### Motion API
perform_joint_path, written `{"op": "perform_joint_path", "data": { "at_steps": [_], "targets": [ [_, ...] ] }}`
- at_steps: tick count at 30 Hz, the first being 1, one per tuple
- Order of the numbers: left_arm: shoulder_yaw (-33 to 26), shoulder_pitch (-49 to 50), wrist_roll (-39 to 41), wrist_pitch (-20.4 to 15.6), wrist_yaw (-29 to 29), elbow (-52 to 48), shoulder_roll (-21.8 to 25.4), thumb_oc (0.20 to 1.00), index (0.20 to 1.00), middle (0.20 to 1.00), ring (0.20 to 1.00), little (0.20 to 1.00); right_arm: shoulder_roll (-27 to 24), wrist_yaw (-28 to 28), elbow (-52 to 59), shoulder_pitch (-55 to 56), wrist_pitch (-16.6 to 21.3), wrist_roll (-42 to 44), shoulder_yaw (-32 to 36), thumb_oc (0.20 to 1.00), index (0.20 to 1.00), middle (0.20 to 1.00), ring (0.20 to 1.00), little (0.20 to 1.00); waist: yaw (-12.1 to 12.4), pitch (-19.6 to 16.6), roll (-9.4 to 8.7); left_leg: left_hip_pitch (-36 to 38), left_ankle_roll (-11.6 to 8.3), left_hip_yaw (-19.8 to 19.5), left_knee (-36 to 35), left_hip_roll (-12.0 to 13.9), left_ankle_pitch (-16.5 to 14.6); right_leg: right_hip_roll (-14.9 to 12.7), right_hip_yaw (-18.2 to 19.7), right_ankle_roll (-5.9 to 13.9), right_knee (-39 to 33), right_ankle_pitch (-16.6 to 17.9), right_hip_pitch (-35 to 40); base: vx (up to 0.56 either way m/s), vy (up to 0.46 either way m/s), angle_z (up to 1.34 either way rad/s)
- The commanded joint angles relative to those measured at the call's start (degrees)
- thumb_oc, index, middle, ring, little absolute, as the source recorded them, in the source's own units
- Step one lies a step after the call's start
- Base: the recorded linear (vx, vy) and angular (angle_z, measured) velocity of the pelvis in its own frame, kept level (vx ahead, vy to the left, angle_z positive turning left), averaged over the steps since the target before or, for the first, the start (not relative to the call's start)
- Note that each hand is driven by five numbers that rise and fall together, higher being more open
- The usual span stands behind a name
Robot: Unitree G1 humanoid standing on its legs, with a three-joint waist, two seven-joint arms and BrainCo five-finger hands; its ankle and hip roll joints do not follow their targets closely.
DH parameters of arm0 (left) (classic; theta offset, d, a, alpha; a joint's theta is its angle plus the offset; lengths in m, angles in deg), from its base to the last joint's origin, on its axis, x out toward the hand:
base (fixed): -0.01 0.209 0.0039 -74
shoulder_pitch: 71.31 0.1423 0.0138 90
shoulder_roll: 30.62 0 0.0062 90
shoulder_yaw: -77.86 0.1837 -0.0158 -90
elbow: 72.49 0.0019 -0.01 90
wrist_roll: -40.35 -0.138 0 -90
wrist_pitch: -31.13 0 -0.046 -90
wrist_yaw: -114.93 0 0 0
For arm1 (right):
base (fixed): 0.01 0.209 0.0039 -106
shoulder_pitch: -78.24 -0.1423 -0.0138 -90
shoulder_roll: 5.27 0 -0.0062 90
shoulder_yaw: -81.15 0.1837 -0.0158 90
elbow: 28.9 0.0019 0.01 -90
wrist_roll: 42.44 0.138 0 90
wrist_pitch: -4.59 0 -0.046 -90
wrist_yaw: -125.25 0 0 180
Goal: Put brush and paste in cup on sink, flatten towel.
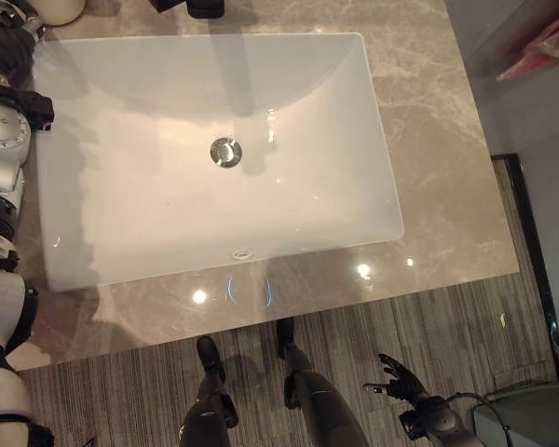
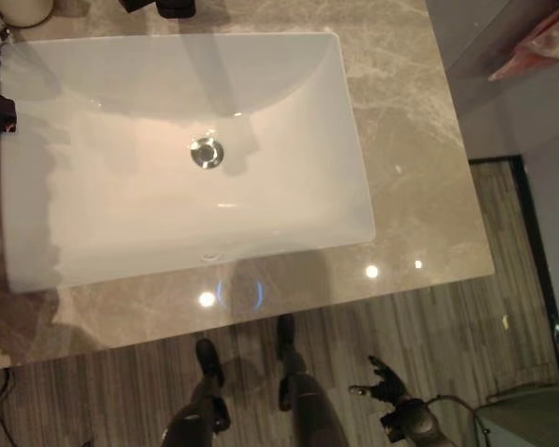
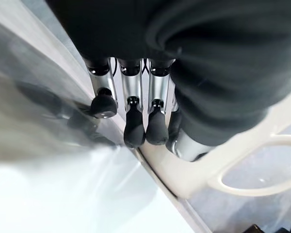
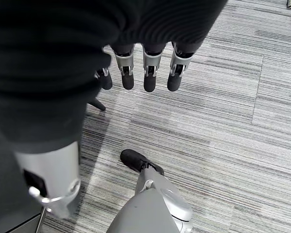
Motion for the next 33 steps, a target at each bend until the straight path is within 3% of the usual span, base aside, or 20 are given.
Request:
{"op": "perform_joint_path", "data": {
  "at_steps": [1,3,8,9,10,14,15,16,17,19,27,33],
  "targets": [
    [1.4,-4.6,-1.6,-1.1,0.4,2.8,-2.1,0.200,0.200,0.200,0.200,0.200,-4.2,0.1,1.0,0.8,1.1,1.1,0.2,1.000,1.000,1.000,1.000,1.000,-1.6,1.1,1.88,0.0,-2.48,-6.5,0.1,3.1,1.9,-4.8,1.7,8.26,-0.1,4.9,2.4,-0.01,-0.003,-0.03],
    [3.4,-7.6,-5.4,0.3,2.2,5.3,-1.2,0.200,0.200,0.200,0.200,0.200,-4.3,0.1,1.5,0.6,1.2,1.8,0.2,1.000,1.000,1.000,1.000,1.000,-2.1,1.1,1.22,-0.3,-2.58,-5.6,0.1,3.4,1.9,-4.3,2.5,8.32,-0.1,5.6,1.5,-0.01,-0.008,-0.13],
    [4.3,-11.1,-6.2,1.0,3.7,7.4,-1.5,0.200,0.200,0.200,0.200,0.200,-4.0,0.4,1.3,0.8,1.4,2.1,-0.2,1.000,1.000,1.000,1.000,1.000,-2.7,1.3,0.69,-0.8,-2.71,-5.1,0.1,3.9,2.2,-3.8,3.0,8.25,-0.1,5.9,0.5,0.02,-0.009,-0.08],
    [4.7,-11.7,-6.3,1.1,3.7,7.8,-1.2,0.200,0.200,0.200,0.200,0.200,-4.2,0.3,1.1,1.0,1.5,2.1,-0.4,1.000,1.000,1.000,1.000,1.000,-2.7,1.0,0.94,-0.2,-3.11,-5.3,0.1,4.3,0.5,-3.5,3.3,8.71,-0.1,4.6,0.9,0.00,0.000,0.00],
    [4.7,-11.8,-6.3,1.1,3.8,7.8,-1.2,0.200,0.200,0.200,0.200,0.200,-4.2,0.4,1.1,1.0,1.5,2.1,-0.4,1.000,1.000,1.000,1.000,1.000,-2.8,1.4,0.55,-0.8,-2.76,-4.8,0.1,4.1,2.2,-3.7,3.2,8.25,-0.1,5.8,0.3,0.00,0.000,0.00],
    [5.4,-13.1,-6.8,1.4,4.1,8.5,-0.8,0.200,0.200,0.200,0.200,0.200,-4.4,0.4,0.8,0.9,1.4,2.1,-0.4,1.000,1.000,1.000,1.000,1.000,-3.0,1.3,0.56,-1.0,-2.77,-4.3,0.1,4.3,2.2,-3.4,3.7,8.23,-0.1,6.0,-0.5,0.00,-0.005,-0.06],
    [5.6,-13.1,-6.9,1.4,4.1,8.4,-1.0,0.200,0.200,0.200,0.200,0.200,-4.6,0.4,1.2,1.1,1.4,2.0,-0.5,1.000,1.000,1.000,1.000,1.000,-2.8,0.9,0.97,-0.4,-3.16,-5.0,0.1,4.4,0.6,-3.2,3.9,8.64,-0.1,4.8,0.0,0.00,-0.012,-0.07],
    [5.5,-13.0,-7.0,1.3,4.1,8.4,-1.0,0.200,0.200,0.200,0.200,0.200,-4.7,0.4,1.2,1.1,1.5,2.0,-0.5,1.000,1.000,1.000,1.000,1.000,-2.9,1.2,0.63,-1.1,-2.81,-4.4,0.1,4.3,2.3,-3.4,3.8,8.18,-0.1,6.0,-0.6,0.09,0.019,-0.05],
    [5.6,-12.9,-7.1,1.3,4.1,8.3,-1.0,0.200,0.200,0.200,0.200,0.200,-4.5,0.4,1.1,1.2,1.4,2.0,-0.7,1.000,1.000,1.000,1.000,1.000,-2.7,0.9,1.05,-0.4,-3.18,-5.1,0.1,4.4,0.7,-3.2,3.8,8.64,-0.1,4.8,0.1,0.00,0.000,0.00],
    [4.7,-11.8,-7.4,1.2,4.5,7.9,-1.3,0.200,0.200,0.200,0.200,0.200,-4.5,0.4,1.3,1.5,1.5,1.6,-0.8,1.000,1.000,1.000,1.000,1.000,-2.8,1.1,0.78,-1.0,-2.82,-4.7,0.1,4.2,2.3,-3.3,3.8,8.08,-0.1,5.9,-0.3,-0.04,-0.021,-0.01],
    [-1.0,-5.3,-10.0,2.4,6.9,6.9,-3.1,0.200,0.200,0.200,0.200,0.200,-3.7,1.1,-1.1,1.3,1.2,0.4,-0.7,1.000,1.000,1.000,1.000,1.000,-1.5,0.3,2.03,1.1,-2.82,-5.9,0.1,3.9,2.1,-3.8,2.8,7.58,-0.1,4.8,2.4,-0.01,-0.017,-0.01],
    [-10.8,9.7,-11.5,2.5,9.1,-0.4,-1.6,0.200,0.200,0.200,0.200,0.200,-2.5,2.0,-5.8,2.3,-0.1,-3.0,1.4,1.000,1.000,1.000,1.000,1.000,1.1,-1.1,3.62,7.2,-2.73,-7.0,0.1,3.5,1.3,-4.3,0.8,6.81,-0.1,2.5,9.2,0.06,-0.044,0.06]
  ]
}}
